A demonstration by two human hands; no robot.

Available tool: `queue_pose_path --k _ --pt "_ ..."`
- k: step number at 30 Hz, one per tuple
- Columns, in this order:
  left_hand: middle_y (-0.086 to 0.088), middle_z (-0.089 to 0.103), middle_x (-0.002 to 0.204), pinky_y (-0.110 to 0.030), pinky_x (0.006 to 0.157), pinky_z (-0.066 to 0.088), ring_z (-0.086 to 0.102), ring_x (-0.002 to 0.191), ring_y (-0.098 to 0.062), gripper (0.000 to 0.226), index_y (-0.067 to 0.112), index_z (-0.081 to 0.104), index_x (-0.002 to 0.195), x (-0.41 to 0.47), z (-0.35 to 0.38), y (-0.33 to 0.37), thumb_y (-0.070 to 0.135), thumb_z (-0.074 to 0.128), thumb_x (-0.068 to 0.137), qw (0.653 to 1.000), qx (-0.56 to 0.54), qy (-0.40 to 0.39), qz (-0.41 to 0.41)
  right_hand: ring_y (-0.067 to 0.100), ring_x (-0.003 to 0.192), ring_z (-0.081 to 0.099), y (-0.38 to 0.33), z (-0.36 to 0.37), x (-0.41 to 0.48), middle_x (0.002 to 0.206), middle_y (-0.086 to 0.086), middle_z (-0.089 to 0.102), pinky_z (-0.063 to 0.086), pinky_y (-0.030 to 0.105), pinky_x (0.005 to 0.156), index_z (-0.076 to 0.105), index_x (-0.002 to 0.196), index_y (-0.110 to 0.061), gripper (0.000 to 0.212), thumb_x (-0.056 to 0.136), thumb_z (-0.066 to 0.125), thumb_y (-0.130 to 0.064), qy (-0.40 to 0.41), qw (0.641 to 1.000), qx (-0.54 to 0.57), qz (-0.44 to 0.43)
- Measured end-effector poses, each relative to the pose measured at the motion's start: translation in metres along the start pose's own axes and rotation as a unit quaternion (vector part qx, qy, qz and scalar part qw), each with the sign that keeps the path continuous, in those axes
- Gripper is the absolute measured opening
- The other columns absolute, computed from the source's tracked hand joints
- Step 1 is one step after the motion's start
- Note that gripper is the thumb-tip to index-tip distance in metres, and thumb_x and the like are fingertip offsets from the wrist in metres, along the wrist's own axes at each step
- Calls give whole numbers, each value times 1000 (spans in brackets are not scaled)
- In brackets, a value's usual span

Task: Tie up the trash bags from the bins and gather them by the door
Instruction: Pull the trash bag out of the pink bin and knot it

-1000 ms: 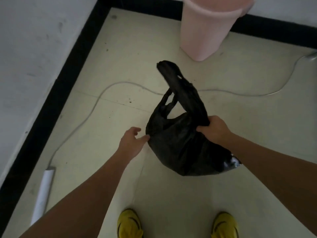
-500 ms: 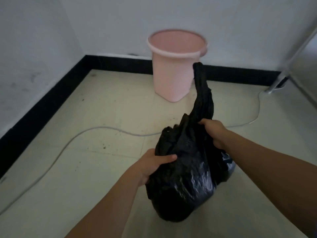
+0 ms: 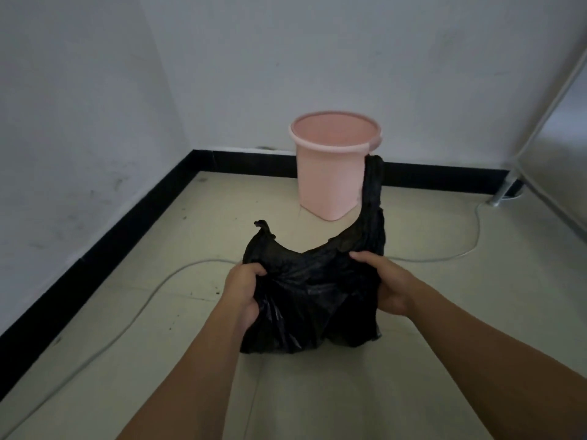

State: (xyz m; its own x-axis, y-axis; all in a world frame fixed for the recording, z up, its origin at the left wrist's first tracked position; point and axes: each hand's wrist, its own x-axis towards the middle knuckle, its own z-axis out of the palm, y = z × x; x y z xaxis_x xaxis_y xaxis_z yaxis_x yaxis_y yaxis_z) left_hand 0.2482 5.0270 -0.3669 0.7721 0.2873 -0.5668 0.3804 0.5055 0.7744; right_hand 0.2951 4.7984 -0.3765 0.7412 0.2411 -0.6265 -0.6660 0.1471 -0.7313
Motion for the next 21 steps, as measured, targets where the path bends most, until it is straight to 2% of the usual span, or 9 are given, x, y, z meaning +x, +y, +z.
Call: queue_pose_path --k 2,4,7,10,13,14,17,19,21 --pt "-18 68 105 -42 82 53 64 93 -35 30 2 66 106 -7 3 0 14 53 83 999 -13 -23 -30 27 108 67 12 10 -2 113 10 73 50 38 90 71 113 -8 38 88 69 -36 -33 999 27 -4" --pt "-15 71 100 -40 86 53 67 92 -31 32 6 71 103 -10 1 -3 31 65 84 997 -4 -71 -30 28 106 69 21 17 4 113 12 73 52 39 90 70 115 -5 47 82 75 -38 -22 998 50 -25" --pt "-18 74 97 -39 82 56 71 91 -32 36 1 70 106 -6 -4 -9 25 76 79 997 55 -51 28 32 97 72 21 22 12 107 16 74 55 42 89 69 115 -1 49 79 79 -33 40 993 89 -63" --pt "-20 72 107 -39 81 56 69 98 -34 31 0 68 111 -2 -10 -4 18 69 86 998 19 -40 36 34 99 70 9 24 11 108 17 73 55 45 90 67 118 -2 40 86 70 -26 66 988 118 -77" --pt "-17 70 114 -41 87 53 65 107 -33 28 2 66 115 -2 -11 -1 17 56 95 997 -18 -79 16 36 107 65 -1 25 3 116 20 69 54 43 86 63 122 2 35 92 58 -16 35 987 145 -59" --pt "-14 71 110 -40 86 52 65 106 -32 24 3 66 111 -3 -11 -1 15 50 97 995 -24 -95 13 36 110 64 -3 25 1 118 21 68 53 43 87 62 124 3 36 91 55 -12 21 987 149 -55" --pt "-5 71 81 -36 77 50 64 85 -24 24 10 64 95 -5 -7 -1 8 40 100 993 -36 -110 11 31 110 63 -8 27 -7 120 15 69 49 42 93 65 122 -1 37 91 47 -9 -57 985 147 -70" --pt "-3 60 73 -33 75 49 58 74 -20 25 11 64 96 -6 -5 0 8 39 100 994 -31 -107 6 27 101 65 -13 31 -13 108 11 72 49 39 92 68 116 -5 33 92 47 -14 -111 982 132 -79" --pt "-2 51 69 -32 73 47 54 68 -19 25 10 64 96 -6 -4 2 14 40 100 993 -30 -112 -5 23 82 63 -15 36 -15 83 6 69 49 36 83 68 110 -11 26 91 55 -24 -128 980 130 -78"
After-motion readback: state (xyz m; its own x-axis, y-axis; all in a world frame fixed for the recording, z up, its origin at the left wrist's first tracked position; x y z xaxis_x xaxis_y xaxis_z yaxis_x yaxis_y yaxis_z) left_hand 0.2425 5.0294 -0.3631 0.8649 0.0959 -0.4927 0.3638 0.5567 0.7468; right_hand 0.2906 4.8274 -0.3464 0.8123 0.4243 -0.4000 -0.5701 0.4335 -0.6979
